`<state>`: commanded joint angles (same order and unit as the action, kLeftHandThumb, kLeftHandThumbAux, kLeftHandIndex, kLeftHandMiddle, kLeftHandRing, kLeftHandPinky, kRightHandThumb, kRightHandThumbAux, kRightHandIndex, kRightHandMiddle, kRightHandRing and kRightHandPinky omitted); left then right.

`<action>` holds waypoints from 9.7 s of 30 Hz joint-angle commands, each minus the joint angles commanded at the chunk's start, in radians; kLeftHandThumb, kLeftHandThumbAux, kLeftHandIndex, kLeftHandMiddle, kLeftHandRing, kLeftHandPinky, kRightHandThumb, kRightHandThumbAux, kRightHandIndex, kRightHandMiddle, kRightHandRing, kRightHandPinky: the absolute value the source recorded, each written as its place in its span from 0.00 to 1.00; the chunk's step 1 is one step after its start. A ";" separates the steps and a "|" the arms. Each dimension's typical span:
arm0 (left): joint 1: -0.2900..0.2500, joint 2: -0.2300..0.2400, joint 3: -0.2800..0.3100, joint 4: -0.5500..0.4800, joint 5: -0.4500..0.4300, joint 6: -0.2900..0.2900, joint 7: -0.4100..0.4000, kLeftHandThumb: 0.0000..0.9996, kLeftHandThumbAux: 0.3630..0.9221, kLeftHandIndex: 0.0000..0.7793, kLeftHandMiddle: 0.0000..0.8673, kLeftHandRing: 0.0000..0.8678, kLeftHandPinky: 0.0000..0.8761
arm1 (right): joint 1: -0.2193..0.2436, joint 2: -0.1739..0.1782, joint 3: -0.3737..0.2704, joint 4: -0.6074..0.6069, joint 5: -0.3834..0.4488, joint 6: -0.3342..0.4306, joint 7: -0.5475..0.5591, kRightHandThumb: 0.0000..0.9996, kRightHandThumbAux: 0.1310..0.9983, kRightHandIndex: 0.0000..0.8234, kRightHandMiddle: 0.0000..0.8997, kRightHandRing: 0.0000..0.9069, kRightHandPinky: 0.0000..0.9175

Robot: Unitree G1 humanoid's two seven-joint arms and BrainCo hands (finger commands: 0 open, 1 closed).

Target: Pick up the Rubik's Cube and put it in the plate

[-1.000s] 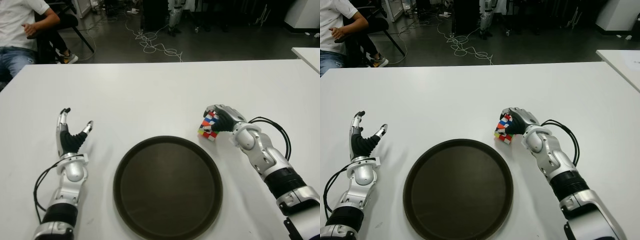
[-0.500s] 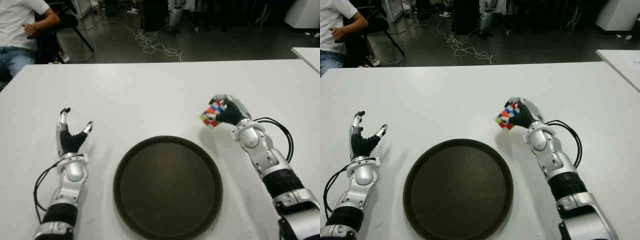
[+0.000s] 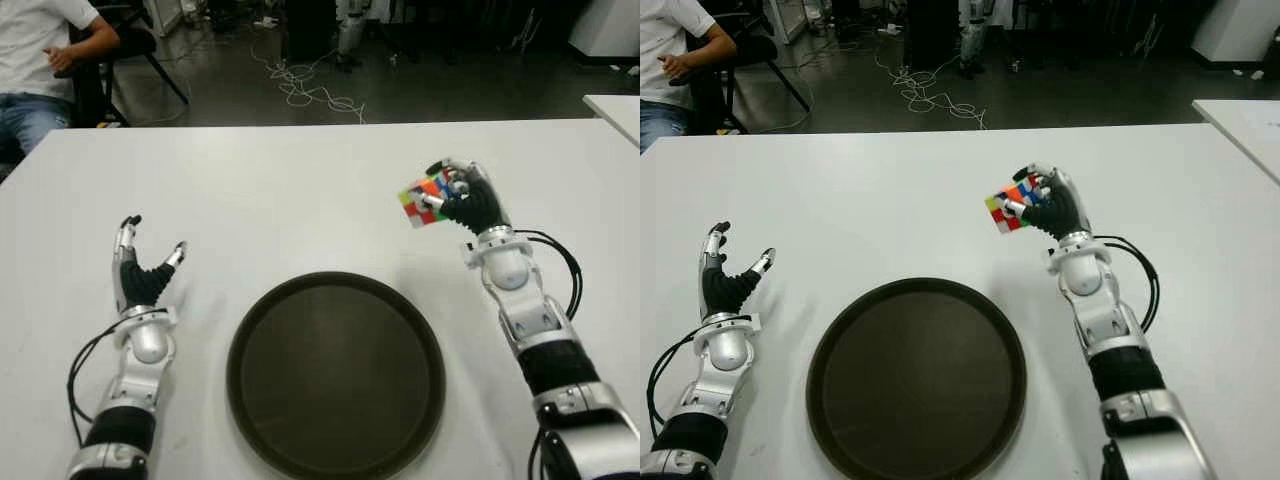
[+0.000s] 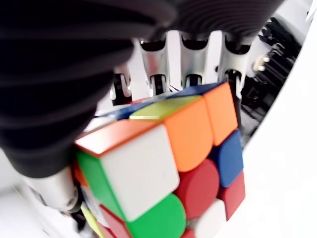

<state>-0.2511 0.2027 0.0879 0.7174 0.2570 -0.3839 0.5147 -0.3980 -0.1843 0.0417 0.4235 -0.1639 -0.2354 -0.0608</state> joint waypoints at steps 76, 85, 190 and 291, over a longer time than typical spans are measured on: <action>-0.002 -0.003 -0.005 -0.005 0.004 0.008 0.005 0.00 0.51 0.03 0.05 0.05 0.07 | 0.104 -0.036 0.128 -0.537 0.397 0.781 0.577 0.72 0.67 0.53 0.92 0.92 0.92; 0.003 -0.008 -0.003 -0.017 0.004 0.021 0.012 0.00 0.58 0.04 0.06 0.05 0.06 | 0.097 -0.044 0.142 -0.531 0.419 0.779 0.627 0.71 0.68 0.53 0.90 0.92 0.91; -0.003 -0.009 0.002 -0.006 0.001 0.039 0.020 0.00 0.70 0.04 0.06 0.05 0.05 | 0.110 -0.044 0.194 -0.249 0.318 0.018 0.880 0.00 0.48 0.00 0.00 0.00 0.00; -0.012 0.035 0.013 0.071 -0.033 -0.062 -0.042 0.00 0.60 0.01 0.04 0.06 0.10 | -0.120 -0.069 -0.076 0.555 -0.036 -0.300 -0.199 0.00 0.67 0.02 0.00 0.00 0.02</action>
<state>-0.2631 0.2373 0.1006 0.7883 0.2235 -0.4455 0.4730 -0.5175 -0.2537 -0.0340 0.9787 -0.1998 -0.5352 -0.2595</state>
